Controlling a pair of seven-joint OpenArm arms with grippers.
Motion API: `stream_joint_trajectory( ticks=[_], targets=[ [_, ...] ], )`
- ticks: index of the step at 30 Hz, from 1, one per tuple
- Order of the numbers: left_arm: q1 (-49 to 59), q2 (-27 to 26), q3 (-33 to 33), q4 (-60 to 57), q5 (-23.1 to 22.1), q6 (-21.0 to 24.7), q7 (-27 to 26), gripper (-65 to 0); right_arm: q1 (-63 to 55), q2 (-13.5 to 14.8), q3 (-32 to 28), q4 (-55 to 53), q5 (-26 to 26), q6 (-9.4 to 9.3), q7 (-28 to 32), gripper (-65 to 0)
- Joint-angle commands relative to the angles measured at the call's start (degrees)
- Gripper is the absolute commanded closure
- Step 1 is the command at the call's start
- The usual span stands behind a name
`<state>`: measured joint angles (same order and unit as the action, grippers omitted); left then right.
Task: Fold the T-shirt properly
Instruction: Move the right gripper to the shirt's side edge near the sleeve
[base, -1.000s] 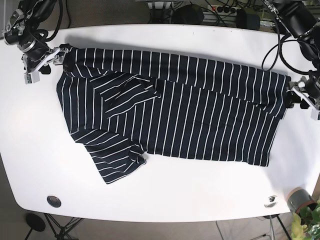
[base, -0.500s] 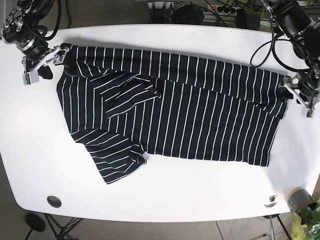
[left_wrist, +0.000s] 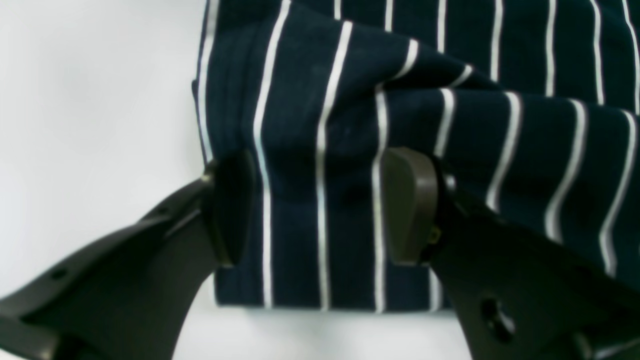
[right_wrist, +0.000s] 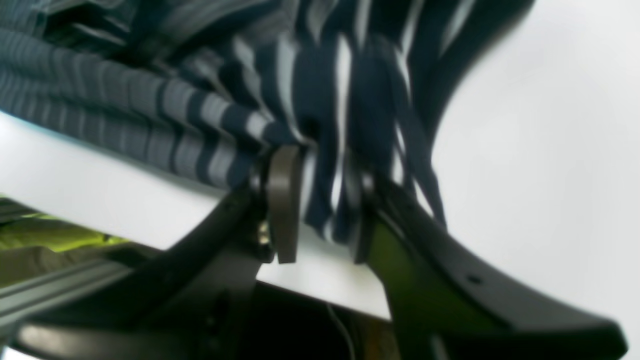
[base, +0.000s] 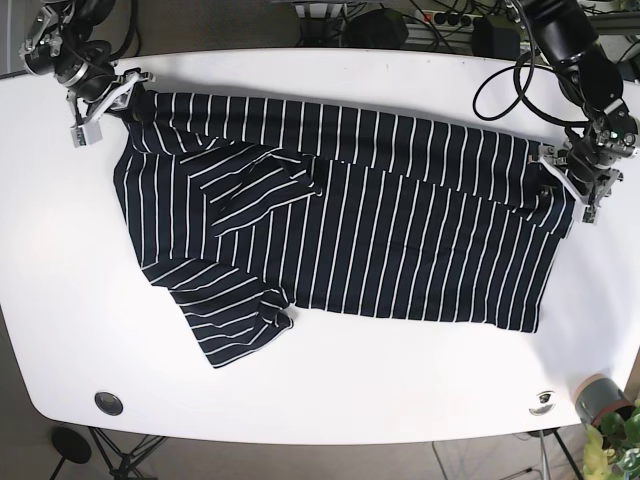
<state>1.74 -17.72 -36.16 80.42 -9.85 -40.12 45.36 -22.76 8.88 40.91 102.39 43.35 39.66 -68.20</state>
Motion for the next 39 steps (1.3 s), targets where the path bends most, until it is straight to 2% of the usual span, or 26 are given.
stream_joint_trajectory(
  ticks=[1,6,11,15,18,26,30,35,39],
  targets=[
    [-0.7,-1.5,-0.4,-0.3,-0.4,0.1,-0.7,-37.1,0.5,0.8,-1.7,-1.0,-2.3,0.34,3.9,-15.2],
    [0.0,-1.5,-0.4,-0.8,-0.2,0.1,-2.1,-37.1,0.7,0.9,-3.1,-4.1,-8.2,0.34,7.3,-14.7],
    [2.1,-1.8,-0.3,-4.1,-0.2,0.1,-5.7,-37.1,0.8,1.3,-3.1,-6.1,-10.5,0.34,8.6,-14.7],
    [3.4,-3.1,-0.5,-5.4,-0.4,0.1,-6.1,-37.1,0.8,1.7,-3.1,-6.3,-12.7,0.34,9.5,-14.7],
    [5.7,-3.2,-0.7,-5.5,-0.4,0.1,-6.0,-37.1,0.7,3.2,-3.1,-6.4,-13.2,0.34,9.7,-14.7],
    [10.6,-3.1,-1.0,-4.9,-0.5,0.1,-6.0,-37.1,0.7,3.8,-3.1,-5.0,-13.3,0.34,9.5,-14.6],
    [14.5,-2.8,-4.1,-2.4,-0.5,0.1,-5.9,-37.1,0.7,3.9,-3.1,-4.6,-13.2,0.34,9.5,-14.6],
    [17.1,-2.7,-5.1,0.8,-0.6,0.1,-2.6,-37.1,0.2,4.5,-3.2,1.0,-13.1,0.34,9.3,-15.2],
    [18.1,-2.3,-5.5,1.3,-0.6,0.1,-2.3,-37.1,0.6,4.4,-3.4,4.5,-12.8,0.34,6.7,-15.2]
  ],
)
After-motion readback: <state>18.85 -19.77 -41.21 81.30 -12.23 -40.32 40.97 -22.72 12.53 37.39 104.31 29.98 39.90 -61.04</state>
